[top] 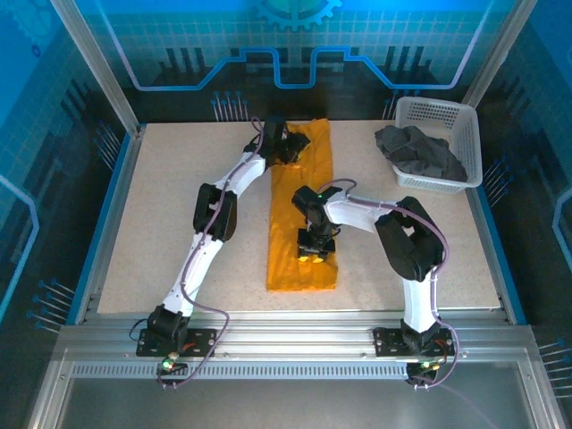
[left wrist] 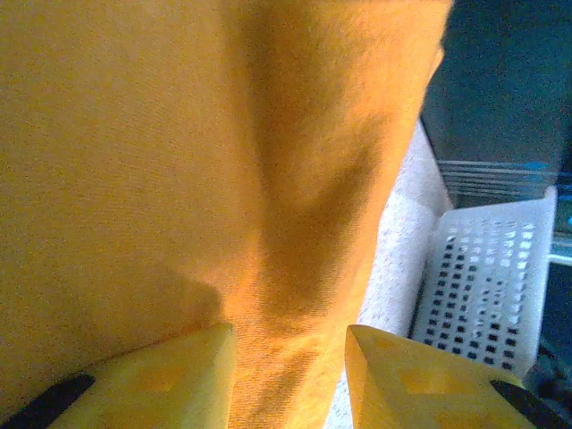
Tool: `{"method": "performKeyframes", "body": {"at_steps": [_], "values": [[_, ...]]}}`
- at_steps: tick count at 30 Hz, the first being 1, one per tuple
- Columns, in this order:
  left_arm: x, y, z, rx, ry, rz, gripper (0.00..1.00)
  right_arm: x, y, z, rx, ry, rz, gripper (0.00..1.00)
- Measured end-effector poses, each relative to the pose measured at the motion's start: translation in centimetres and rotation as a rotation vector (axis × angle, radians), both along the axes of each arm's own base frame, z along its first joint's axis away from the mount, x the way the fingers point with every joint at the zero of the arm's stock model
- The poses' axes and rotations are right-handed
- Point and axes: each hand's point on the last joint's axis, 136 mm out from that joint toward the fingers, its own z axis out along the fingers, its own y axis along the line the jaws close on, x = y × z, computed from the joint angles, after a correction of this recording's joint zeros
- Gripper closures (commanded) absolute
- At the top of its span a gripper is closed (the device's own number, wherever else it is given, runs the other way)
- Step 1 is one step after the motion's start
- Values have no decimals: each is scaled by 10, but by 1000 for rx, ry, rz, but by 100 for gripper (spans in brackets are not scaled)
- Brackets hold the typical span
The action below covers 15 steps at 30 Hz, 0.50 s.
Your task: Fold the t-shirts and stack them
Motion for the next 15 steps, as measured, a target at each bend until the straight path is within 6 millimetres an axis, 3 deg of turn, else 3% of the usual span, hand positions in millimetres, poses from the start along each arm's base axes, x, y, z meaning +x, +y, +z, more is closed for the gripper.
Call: {"method": "performKeyframes", "body": {"at_steps": [6, 9, 13, 15], "values": [[4, 18, 19, -16, -9, 27, 51, 14, -1, 8, 32, -47, -65, 55], [-13, 33, 49, 18, -4, 40, 49, 16, -14, 33, 57, -113, -93, 52], [-66, 56, 125, 40, -57, 56, 50, 16, -34, 70, 116, -211, -125, 52], [-103, 66, 152, 33, -80, 52, 50, 7, -46, 72, 129, -215, -131, 51]]}}
